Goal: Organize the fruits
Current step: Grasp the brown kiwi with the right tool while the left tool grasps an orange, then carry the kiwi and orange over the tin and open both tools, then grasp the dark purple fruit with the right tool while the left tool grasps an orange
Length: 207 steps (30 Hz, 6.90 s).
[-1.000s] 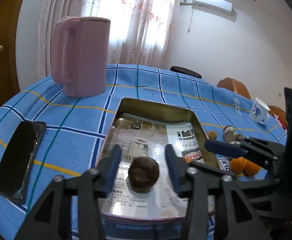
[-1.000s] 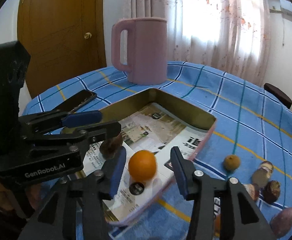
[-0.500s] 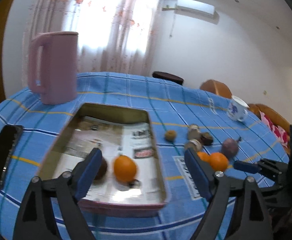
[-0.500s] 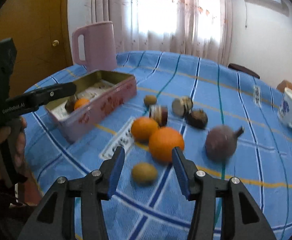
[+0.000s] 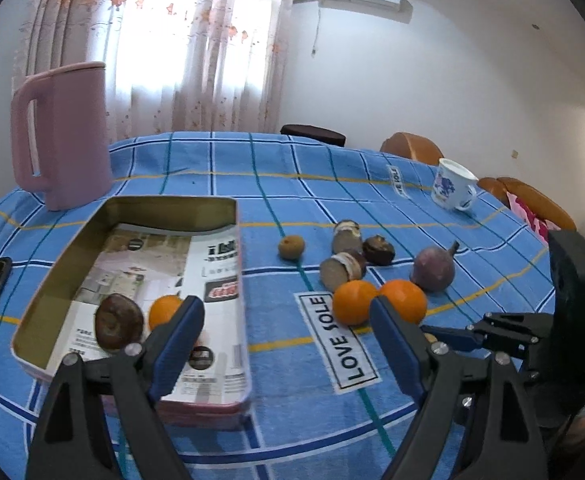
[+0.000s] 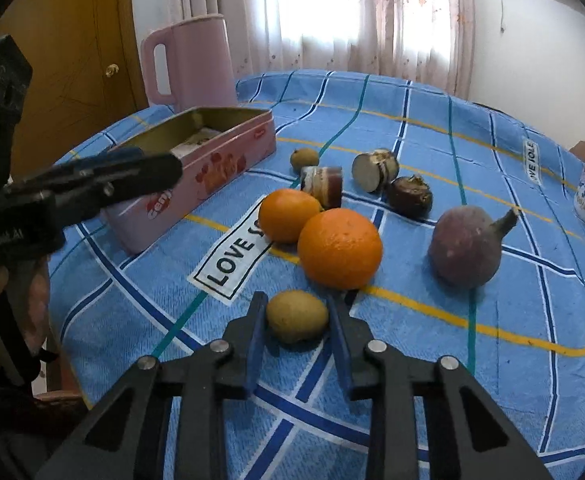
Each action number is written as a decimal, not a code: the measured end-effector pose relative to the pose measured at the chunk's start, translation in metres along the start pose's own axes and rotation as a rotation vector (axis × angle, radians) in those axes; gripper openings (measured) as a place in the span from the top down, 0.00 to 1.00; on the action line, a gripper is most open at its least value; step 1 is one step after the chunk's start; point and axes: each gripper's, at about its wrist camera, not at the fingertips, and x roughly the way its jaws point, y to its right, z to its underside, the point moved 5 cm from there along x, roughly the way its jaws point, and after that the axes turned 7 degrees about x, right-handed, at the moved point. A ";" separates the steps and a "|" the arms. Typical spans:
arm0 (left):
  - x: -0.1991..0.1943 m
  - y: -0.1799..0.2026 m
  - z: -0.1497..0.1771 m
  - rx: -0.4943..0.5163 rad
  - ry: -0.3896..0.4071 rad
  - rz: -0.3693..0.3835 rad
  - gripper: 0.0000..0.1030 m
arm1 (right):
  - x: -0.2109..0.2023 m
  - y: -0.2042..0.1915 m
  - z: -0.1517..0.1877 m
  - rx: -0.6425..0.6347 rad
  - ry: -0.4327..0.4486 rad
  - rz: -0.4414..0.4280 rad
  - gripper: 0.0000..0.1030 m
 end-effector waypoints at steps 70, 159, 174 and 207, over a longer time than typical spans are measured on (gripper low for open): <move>0.024 0.104 -0.019 0.153 0.096 0.089 0.55 | -0.074 0.079 -0.009 0.096 0.405 0.177 0.69; 0.003 -0.131 -0.025 -0.139 0.034 -0.192 0.47 | 0.091 -0.122 -0.113 -0.180 0.083 -0.139 0.51; -0.006 -0.009 -0.037 -0.026 0.118 -0.039 0.17 | -0.032 0.034 -0.063 -0.007 0.252 0.181 0.37; 0.086 0.056 -0.004 -0.009 -0.254 0.144 0.48 | 0.018 0.097 -0.049 0.183 -0.019 0.104 0.49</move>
